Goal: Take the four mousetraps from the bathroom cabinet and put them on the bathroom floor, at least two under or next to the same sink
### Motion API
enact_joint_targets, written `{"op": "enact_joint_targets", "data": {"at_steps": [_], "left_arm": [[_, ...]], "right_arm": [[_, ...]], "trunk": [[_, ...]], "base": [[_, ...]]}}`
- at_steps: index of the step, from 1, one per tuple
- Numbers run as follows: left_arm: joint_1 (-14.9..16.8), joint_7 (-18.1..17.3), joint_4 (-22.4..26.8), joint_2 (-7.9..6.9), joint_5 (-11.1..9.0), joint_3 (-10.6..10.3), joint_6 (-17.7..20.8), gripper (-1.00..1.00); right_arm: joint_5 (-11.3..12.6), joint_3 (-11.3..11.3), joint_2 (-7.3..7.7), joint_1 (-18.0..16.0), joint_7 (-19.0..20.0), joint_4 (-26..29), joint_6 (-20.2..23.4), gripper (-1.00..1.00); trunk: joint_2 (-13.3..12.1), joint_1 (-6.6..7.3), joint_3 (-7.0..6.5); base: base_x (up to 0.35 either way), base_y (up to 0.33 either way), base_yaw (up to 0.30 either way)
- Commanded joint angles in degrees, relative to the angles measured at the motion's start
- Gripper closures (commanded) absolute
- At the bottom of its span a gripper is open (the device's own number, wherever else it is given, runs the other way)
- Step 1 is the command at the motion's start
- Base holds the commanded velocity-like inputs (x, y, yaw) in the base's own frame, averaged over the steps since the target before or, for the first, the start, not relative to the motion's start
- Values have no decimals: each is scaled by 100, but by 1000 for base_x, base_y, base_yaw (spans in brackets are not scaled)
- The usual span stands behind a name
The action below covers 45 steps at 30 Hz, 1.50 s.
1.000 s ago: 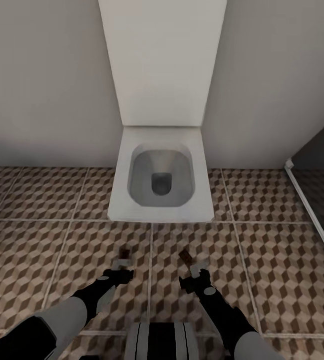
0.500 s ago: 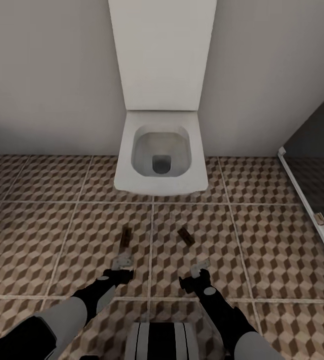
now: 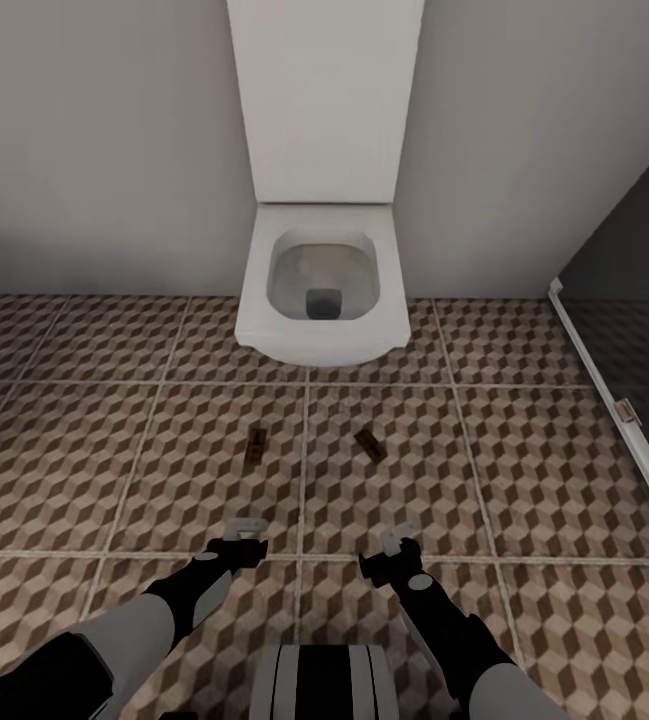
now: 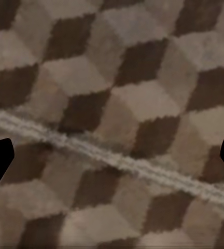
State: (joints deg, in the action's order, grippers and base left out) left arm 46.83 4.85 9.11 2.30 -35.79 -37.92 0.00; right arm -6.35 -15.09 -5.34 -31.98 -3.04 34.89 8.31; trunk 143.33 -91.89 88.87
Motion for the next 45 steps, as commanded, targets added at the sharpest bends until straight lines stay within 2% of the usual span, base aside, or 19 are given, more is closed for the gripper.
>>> {"op": "enact_joint_targets", "data": {"at_steps": [1, 25, 33, 45], "left_arm": [[2, 32, 4, -1, -42, -49, 0, -100], [2, 32, 7, -1, -42, -49, 0, -100], [2, 33, 11, -4, -42, -49, 0, -100], [2, 33, 2, -47, -42, -49, 0, -100]], "right_arm": [[-60, -20, 1, -1, -30, 10, 46, -100], [-60, -20, 4, -1, -30, 13, 47, -100], [-60, -20, 1, -1, -30, 11, 48, -100], [-60, -20, 5, -1, -30, 9, 48, -100]], "trunk": [[1, 1, 3], [1, 1, 3], [-10, 22, -174], [-491, 286, -390]], "base": [[-37, 0, 0], [-6, 0, 0], [0, 0, 0], [0, 0, 0]]}}
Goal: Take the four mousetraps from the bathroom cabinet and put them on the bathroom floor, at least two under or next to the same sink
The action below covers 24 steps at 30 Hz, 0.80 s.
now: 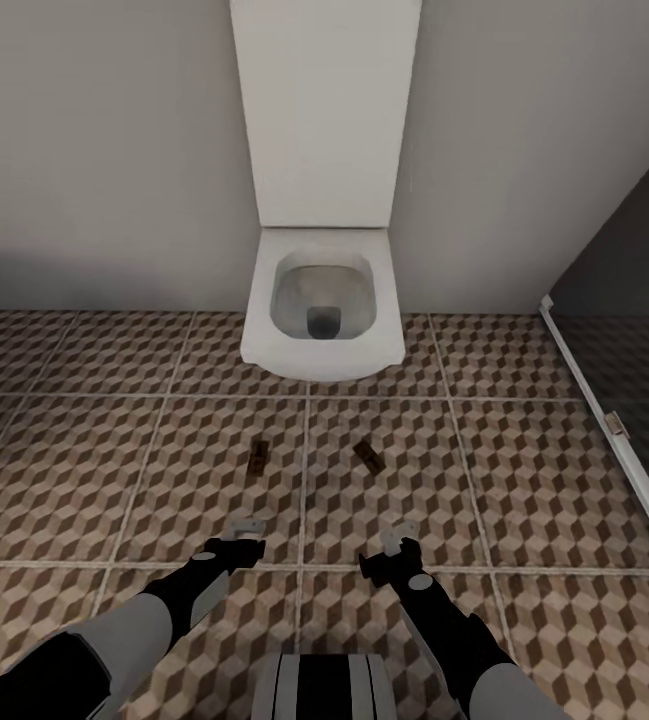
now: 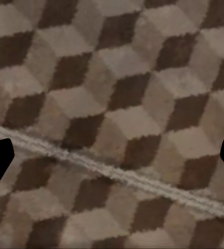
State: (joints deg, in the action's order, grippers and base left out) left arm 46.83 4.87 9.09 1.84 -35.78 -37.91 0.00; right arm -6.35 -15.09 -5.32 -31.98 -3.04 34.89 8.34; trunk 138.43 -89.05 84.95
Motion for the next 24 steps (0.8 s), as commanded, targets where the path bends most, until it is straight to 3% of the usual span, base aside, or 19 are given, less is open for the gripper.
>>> {"op": "enact_joint_targets", "data": {"at_steps": [1, 14, 24], "left_arm": [[2, 31, 2, -30, -43, -49, 0, -100], [-38, 19, -361, -204, -51, -49, -55, -100], [-190, 7, -899, -210, -51, -49, -693, -100]], "right_arm": [[-59, -20, 6, -1, -30, 9, 45, -100], [-55, -20, 27, -1, -22, 2, -2, -100], [-58, -15, 30, -1, -25, -465, -461, -100]], "trunk": [[-40, 23, -15], [-562, 309, -249], [-963, 528, -428]], "base": [[0, 0, 0], [0, 0, 0], [0, 0, 0]]}}
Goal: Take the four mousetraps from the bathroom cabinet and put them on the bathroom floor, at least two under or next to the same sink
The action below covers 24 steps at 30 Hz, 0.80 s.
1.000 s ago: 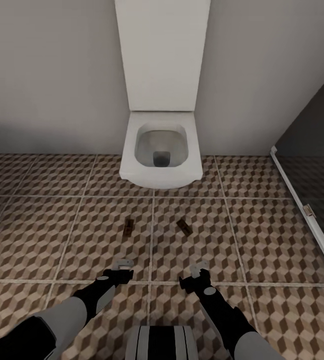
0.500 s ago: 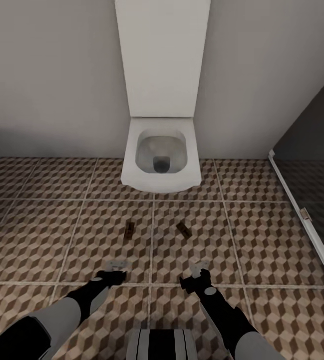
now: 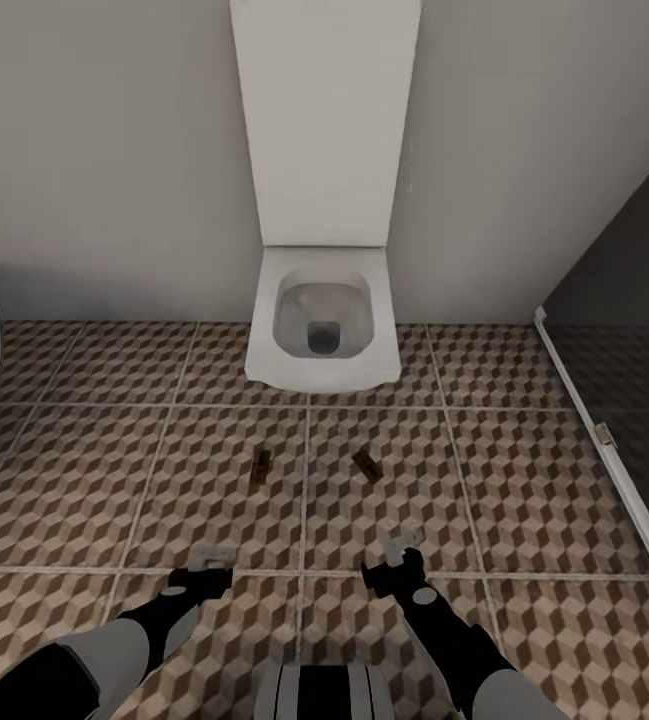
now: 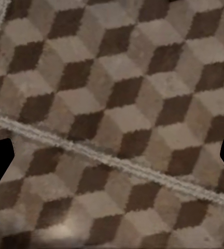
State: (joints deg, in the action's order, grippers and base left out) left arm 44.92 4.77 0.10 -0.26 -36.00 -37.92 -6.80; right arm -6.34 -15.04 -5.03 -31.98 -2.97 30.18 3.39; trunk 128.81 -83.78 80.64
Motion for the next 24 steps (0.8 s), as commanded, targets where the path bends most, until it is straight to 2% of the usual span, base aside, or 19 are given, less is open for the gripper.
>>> {"op": "enact_joint_targets", "data": {"at_steps": [1, 5, 8, 17, 24], "left_arm": [[-10, 17, -43, 0, -30, -49, -80, -100], [-89, 16, -216, 4, -30, -49, -398, -100], [-186, 16, -292, 11, -30, -49, -554, -100], [-411, 15, -337, 27, -30, -49, -664, -100], [-605, 15, -341, 27, -37, -49, -904, -100]], "right_arm": [[-61, -19, 2, -1, -32, -52, -31, -100], [-67, -17, 35, -1, -33, -347, -335, -100], [-59, -17, 118, -1, -33, -555, -529, -100], [-48, -17, 215, 2, -36, -1028, -985, -100], [-45, -16, 230, -1, -40, -1673, -1767, -100]], "trunk": [[-41, 23, -16], [-201, 111, -88], [-321, 177, -142], [-682, 375, -303], [-963, 528, -429]], "base": [[0, 0, 0], [0, 0, 0], [0, 0, 0], [0, 0, 0], [0, 0, 0]]}}
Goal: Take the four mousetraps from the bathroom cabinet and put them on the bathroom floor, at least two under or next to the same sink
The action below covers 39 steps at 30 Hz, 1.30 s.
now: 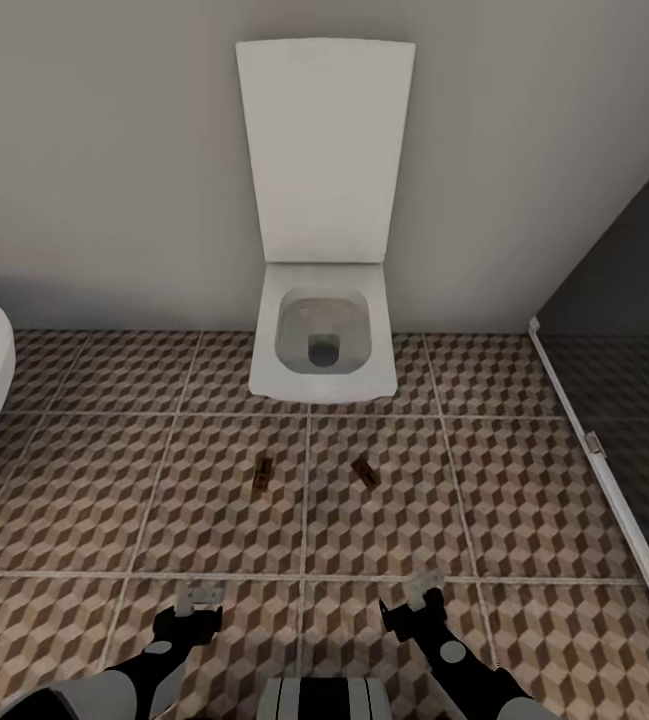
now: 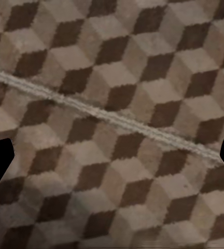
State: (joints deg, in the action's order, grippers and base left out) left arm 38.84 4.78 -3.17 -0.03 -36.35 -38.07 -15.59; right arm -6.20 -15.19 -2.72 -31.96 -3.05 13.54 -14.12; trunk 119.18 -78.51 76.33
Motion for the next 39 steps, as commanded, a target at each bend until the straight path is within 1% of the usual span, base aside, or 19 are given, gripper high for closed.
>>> {"op": "enact_joint_targets", "data": {"at_steps": [1, 2, 5, 7, 8, 13, 16, 20, 28, 31, 39], "left_arm": [[-13, 14, -16, 5, -4, -33, -105, -100], [-48, 17, -21, 7, -7, -33, -268, -100], [-103, 21, -27, 14, -9, -33, -458, -100], [-138, 25, -30, 20, -10, -33, -534, -100], [-174, 24, -31, 23, -11, -33, -586, -100], [-252, 23, -33, 27, -12, -33, -656, -100], [-342, 23, -34, 29, -12, -30, -684, -100], [-411, 23, -34, 25, -12, -31, -707, -100], [-559, 22, -34, 21, -13, -32, -885, -100], [-617, 22, -36, 21, -13, -31, -919, -100], [-815, 22, -76, -4, -15, -26, -967, -100]], "right_arm": [[-61, 1, 1, -3, -33, -85, -112, -100], [-60, 3, 3, -3, -35, -234, -279, -100], [-51, 5, 20, -2, -32, -443, -480, -100], [-34, 3, 55, 0, -31, -555, -591, -100], [-7, 2, 103, 2, -30, -638, -698, -100], [62, 0, 236, 4, -28, -773, -1012, -100], [132, -1, 319, 5, -25, -902, -1306, -100], [176, -1, 356, 5, -23, -1039, -1509, -100], [195, -1, 375, 15, -28, -1150, -1775, -100], [196, -1, 384, 22, -28, -1168, -1814, -100], [198, -1, 474, 37, -26, -1184, -1900, -100]], "trunk": [[-41, 23, -16], [-81, 45, -34], [-201, 111, -88], [-281, 155, -124], [-321, 177, -142], [-522, 287, -231], [-642, 353, -285], [-803, 440, -357], [-1123, 616, -501], [-1244, 682, -555], [-1565, 858, -698]], "base": [[0, 0, 0], [0, 0, 0], [0, 0, 0], [0, 0, 0], [0, 0, 0], [0, 0, 0], [0, 0, 0], [0, 0, 0], [0, 0, 0], [0, 0, 0], [0, 0, 0]]}}
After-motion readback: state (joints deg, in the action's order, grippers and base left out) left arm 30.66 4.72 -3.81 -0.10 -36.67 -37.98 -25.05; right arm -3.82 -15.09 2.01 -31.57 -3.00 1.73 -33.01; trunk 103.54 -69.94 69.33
